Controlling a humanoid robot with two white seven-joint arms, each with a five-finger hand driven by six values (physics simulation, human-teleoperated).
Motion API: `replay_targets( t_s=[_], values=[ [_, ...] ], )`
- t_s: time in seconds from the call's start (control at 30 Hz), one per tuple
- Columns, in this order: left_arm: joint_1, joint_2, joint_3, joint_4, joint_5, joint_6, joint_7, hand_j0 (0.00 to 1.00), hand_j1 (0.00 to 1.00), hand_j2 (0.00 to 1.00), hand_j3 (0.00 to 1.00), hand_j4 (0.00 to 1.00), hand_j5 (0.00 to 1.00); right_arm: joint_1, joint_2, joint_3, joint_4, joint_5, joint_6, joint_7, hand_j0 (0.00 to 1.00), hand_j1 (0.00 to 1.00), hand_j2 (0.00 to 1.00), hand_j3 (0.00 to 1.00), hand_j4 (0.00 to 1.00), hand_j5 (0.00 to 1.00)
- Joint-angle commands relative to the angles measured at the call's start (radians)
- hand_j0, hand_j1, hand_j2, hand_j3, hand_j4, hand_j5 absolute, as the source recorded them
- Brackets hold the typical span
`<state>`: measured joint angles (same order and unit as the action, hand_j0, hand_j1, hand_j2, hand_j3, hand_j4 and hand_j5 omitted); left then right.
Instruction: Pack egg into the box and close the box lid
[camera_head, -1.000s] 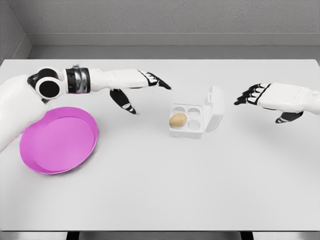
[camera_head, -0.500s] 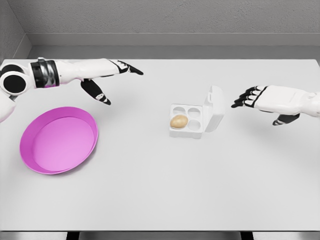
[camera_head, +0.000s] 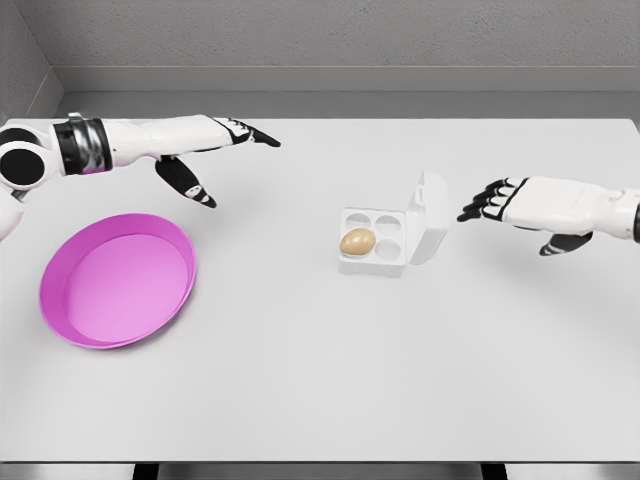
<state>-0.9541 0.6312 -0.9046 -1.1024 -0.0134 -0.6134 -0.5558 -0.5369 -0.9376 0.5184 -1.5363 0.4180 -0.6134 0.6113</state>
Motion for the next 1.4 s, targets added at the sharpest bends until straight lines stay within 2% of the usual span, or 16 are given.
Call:
replay_targets(
  t_s=[0.0,0.23,0.5,0.77,1.13,1.17,1.2,1.23,1.27,1.37],
  values=[
    [0.0,0.004,0.003,0.001,0.007,0.003,0.001,1.0,1.0,1.0,1.0,1.0,1.0,0.0,0.002,0.012,-0.001,-0.004,0.003,0.0,1.0,1.0,1.0,1.0,1.0,1.0],
    [0.0,0.004,0.001,0.001,0.009,0.003,0.001,1.0,1.0,1.0,1.0,1.0,1.0,-0.002,0.016,0.022,-0.039,-0.002,0.003,0.0,1.0,1.0,1.0,1.0,1.0,1.0],
    [0.0,0.004,0.003,0.003,0.009,0.003,0.001,1.0,1.0,1.0,1.0,1.0,1.0,0.0,0.013,0.022,-0.13,-0.002,0.003,0.0,1.0,1.0,1.0,1.0,1.0,1.0],
    [0.0,0.004,0.003,0.003,0.009,0.003,0.001,1.0,1.0,1.0,1.0,1.0,1.0,-0.018,0.037,0.017,-0.182,-0.007,0.003,0.0,1.0,1.0,1.0,1.0,1.0,1.0],
    [0.002,0.004,0.009,0.004,0.009,0.003,0.001,1.0,1.0,1.0,1.0,1.0,1.0,-0.015,0.074,0.02,-0.182,-0.007,0.003,0.0,1.0,1.0,1.0,1.0,1.0,1.0],
    [0.003,0.004,0.009,0.004,0.009,0.003,0.001,1.0,1.0,1.0,1.0,1.0,1.0,-0.017,0.076,0.011,-0.173,-0.007,0.003,0.0,1.0,1.0,1.0,1.0,1.0,1.0],
    [0.003,0.004,0.009,0.003,0.009,0.003,0.001,1.0,1.0,1.0,1.0,1.0,1.0,-0.006,0.071,-0.079,-0.107,-0.031,0.003,0.0,1.0,1.0,1.0,1.0,1.0,1.0],
    [0.003,0.004,0.009,0.003,0.009,0.003,0.001,1.0,1.0,1.0,1.0,1.0,1.0,0.02,0.071,-0.191,0.11,-0.19,0.003,0.0,1.0,1.0,1.0,1.0,1.0,1.0],
    [0.003,0.005,0.009,0.004,0.009,0.003,0.001,1.0,1.0,1.0,1.0,1.0,1.0,0.014,0.074,-0.201,0.268,-0.288,0.003,0.0,1.0,1.0,1.0,1.0,1.0,1.0],
    [0.003,-0.001,0.009,0.029,0.009,0.003,0.001,1.0,1.0,1.0,1.0,1.0,1.0,0.017,0.072,-0.19,0.22,-0.286,0.003,0.0,1.0,1.0,1.0,1.0,1.0,1.0]
  ],
)
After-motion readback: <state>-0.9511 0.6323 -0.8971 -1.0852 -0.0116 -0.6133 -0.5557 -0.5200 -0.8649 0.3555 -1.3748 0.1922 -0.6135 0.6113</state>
